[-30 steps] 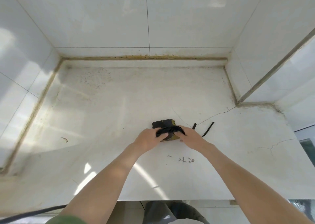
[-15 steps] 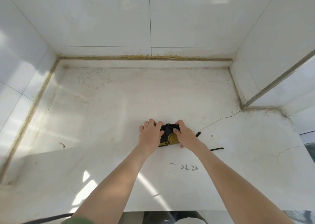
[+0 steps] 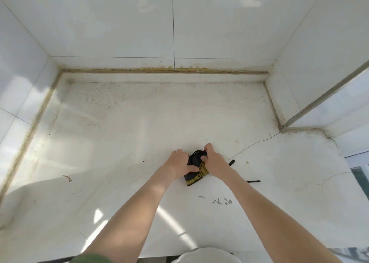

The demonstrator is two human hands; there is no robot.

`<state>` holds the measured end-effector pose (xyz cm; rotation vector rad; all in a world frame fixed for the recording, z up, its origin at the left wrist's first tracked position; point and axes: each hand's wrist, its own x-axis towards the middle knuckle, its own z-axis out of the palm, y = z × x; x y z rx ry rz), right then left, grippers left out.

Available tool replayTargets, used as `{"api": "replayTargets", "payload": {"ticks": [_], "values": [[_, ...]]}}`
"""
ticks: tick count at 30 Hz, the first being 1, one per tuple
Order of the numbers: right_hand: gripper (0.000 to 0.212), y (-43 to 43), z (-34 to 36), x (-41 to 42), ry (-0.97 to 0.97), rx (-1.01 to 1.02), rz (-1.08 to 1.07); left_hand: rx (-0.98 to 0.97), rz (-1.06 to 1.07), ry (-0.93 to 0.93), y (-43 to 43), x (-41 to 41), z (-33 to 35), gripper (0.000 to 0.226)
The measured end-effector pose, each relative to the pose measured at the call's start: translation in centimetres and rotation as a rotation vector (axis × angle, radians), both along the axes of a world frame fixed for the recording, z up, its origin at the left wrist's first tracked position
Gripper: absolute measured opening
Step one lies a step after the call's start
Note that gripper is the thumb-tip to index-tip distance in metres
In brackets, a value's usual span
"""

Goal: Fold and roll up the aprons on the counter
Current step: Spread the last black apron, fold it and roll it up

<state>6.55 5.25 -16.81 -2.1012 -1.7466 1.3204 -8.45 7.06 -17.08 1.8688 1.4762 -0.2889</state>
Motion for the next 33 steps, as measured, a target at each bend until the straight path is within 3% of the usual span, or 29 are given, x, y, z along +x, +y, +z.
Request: {"api": "replayTargets", "payload": {"ticks": [3, 7, 12, 16, 18, 25, 28, 30, 33], "values": [[0.010, -0.2, 0.2, 0.5, 0.065, -0.031, -0.075, -0.030, 0.002, -0.015, -0.3, 0.2, 0.8, 0.045], [0.018, -0.9, 1.0, 1.6, 0.154, -0.110, -0.198, -0.115, 0.016, -0.170, -0.8, 0.6, 2.5, 0.023], [0.026, -0.6, 3.8, 3.1, -0.006, 0.079, 0.105, -0.107, -0.090, -0.072, -0.7, 0.7, 4.7, 0.030], [0.003, -0.1, 7.6, 3.9, 0.013, 0.044, 0.301, -0.130, -0.140, -0.038, -0.7, 1.2, 6.6, 0.034], [0.008, 0.1, 9.6, 4.4, -0.008, 0.063, 0.379, -0.114, -0.190, -0.023, -1.1, 1.7, 7.9, 0.032], [0.006, 1.5, 12.1, 4.5, -0.048, 0.096, 0.539, 0.066, -0.381, 0.007, -2.1, 2.6, 11.7, 0.010], [0.008, 1.9, 12.1, 4.5, -0.107, 0.132, 0.588, 0.213, -0.412, -0.041, -2.5, 2.0, 12.7, 0.014], [0.009, 2.0, 11.8, 4.7, -0.165, 0.101, 0.577, 0.372, -0.468, -0.046, -2.7, 1.6, 12.9, 0.003], [0.014, 2.0, 11.9, 4.0, -0.053, 0.099, 0.517, 0.535, -0.479, -0.071, -3.1, 0.9, 12.8, 0.021]]}}
